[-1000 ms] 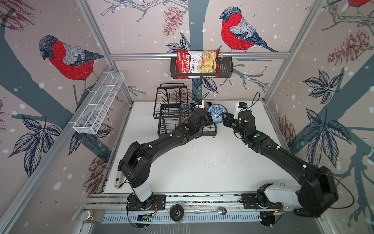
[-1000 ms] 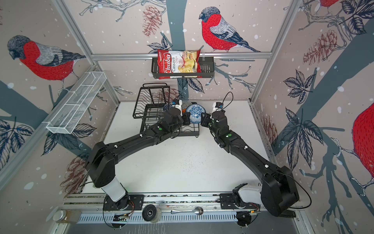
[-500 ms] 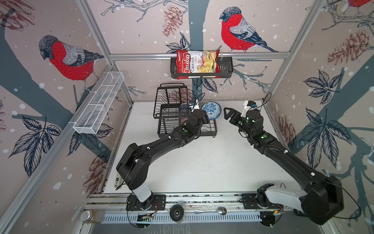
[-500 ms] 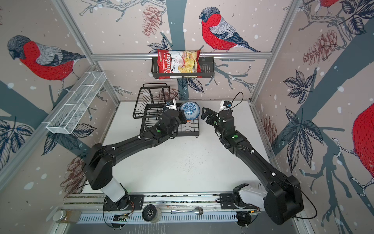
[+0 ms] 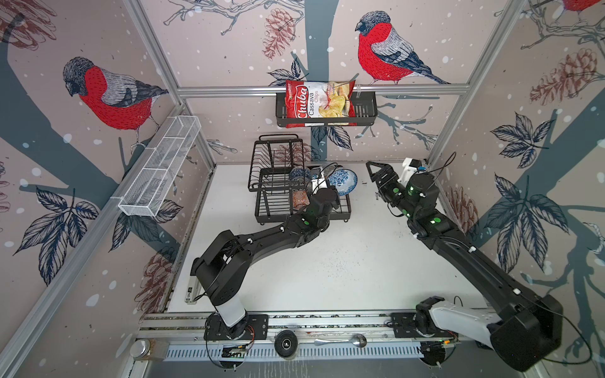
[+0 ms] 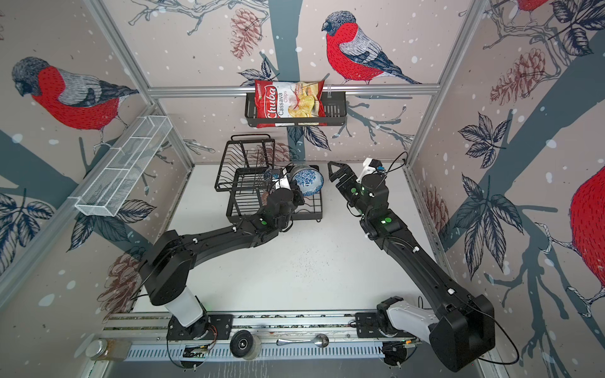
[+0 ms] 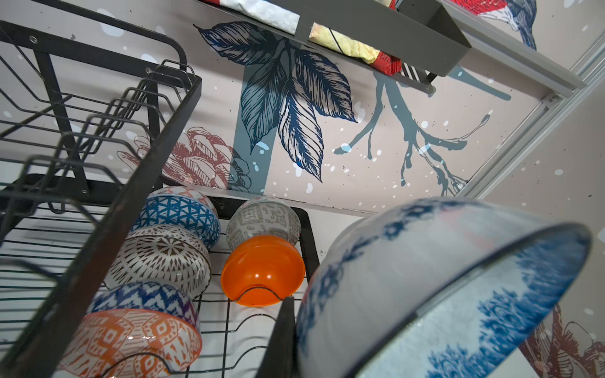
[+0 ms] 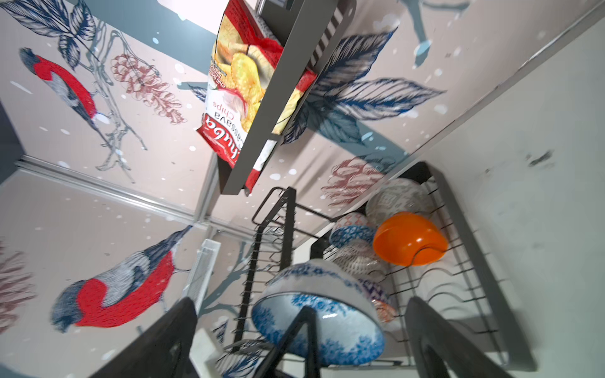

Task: Load bowls into a dish rack
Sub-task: Pick up the bowl from the top-right of the table.

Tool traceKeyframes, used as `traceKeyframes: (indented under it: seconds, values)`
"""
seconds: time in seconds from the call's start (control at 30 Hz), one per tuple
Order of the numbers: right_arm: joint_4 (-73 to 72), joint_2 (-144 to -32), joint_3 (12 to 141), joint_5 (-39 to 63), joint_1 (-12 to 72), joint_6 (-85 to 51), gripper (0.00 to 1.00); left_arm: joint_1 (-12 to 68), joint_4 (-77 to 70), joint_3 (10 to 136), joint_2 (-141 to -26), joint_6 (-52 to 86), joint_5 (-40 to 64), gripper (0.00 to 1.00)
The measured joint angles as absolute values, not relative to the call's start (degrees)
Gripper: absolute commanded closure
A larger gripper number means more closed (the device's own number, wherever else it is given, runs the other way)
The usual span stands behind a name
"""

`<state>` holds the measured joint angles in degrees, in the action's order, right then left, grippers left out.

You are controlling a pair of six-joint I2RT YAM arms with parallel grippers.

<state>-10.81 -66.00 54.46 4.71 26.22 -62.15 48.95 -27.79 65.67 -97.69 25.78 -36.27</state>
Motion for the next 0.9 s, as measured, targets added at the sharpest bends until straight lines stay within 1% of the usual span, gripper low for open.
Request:
traceKeyframes:
  seconds: [0.07, 0.33, 0.43, 0.67, 0.9]
  values:
    - [-13.4, -66.4, 53.1, 6.5, 26.3, -66.0, 0.0, 49.2, -30.0, 65.3, -98.2, 24.5, -36.6, 1.0]
    - [-22.7, -69.2, 50.9, 10.9, 27.9, -76.6, 0.1, 49.6, -36.1, 64.8, -99.9, 20.5, -37.6, 1.0]
    - [-25.5, -70.7, 50.5, 10.9, 29.0, -79.5, 0.12, 49.7, -37.6, 64.8, -100.6, 19.1, -37.7, 1.0]
    - [-31.4, -75.4, 51.0, 11.2, 30.5, -85.5, 0.23, 50.9, -41.9, 64.2, -101.4, 16.1, -37.7, 1.0]
    - [-36.3, -77.8, 51.1, 8.9, 30.6, -90.8, 0.33, 51.6, -44.8, 62.9, -101.4, 13.9, -38.2, 1.0]
